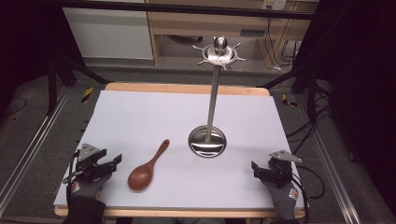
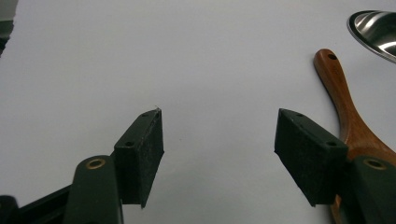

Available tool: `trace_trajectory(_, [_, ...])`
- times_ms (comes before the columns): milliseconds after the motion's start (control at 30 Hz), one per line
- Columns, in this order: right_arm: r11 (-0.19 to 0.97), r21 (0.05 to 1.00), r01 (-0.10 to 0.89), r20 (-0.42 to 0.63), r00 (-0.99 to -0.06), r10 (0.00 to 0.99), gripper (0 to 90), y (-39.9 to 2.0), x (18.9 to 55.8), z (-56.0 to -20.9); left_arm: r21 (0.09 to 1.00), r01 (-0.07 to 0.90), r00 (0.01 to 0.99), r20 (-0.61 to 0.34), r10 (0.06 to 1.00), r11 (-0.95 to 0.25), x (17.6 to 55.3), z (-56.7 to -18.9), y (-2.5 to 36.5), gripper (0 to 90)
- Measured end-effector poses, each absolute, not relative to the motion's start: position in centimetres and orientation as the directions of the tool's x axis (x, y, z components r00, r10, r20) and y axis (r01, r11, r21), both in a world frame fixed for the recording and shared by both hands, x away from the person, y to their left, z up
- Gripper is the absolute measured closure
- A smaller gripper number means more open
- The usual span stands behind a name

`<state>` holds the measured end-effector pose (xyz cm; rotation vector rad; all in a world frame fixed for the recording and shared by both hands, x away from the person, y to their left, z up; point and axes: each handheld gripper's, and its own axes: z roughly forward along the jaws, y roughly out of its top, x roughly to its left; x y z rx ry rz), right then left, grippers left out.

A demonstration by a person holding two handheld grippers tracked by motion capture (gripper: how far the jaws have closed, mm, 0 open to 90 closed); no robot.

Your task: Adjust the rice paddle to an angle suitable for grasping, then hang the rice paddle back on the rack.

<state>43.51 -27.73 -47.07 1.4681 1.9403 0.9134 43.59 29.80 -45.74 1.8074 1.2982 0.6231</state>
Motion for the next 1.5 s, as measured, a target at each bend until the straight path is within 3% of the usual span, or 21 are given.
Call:
trace_trajectory(767, [0.202,0.760,0.618,-0.034,-0.272,0.962,13.7,-27.4,43.6,-47.3,0.829,0.514,0.435,-0.029,0.900,-0.222,43.1,-43.8,27.7,39.1])
trace_trajectory(1133, [0.209,0.756,0.621,-0.040,-0.275,0.961,13.4,-27.3,43.6,-47.4,0.806,0.535,0.462,-0.028,0.887,-0.253,43.2,-43.3,26.7,34.3])
trace_trajectory(1500, [0.215,0.759,0.615,-0.043,-0.282,0.959,13.4,-27.3,43.6,-47.4,0.785,0.550,0.511,-0.046,0.858,-0.285,44.1,-41.7,25.6,34.9])
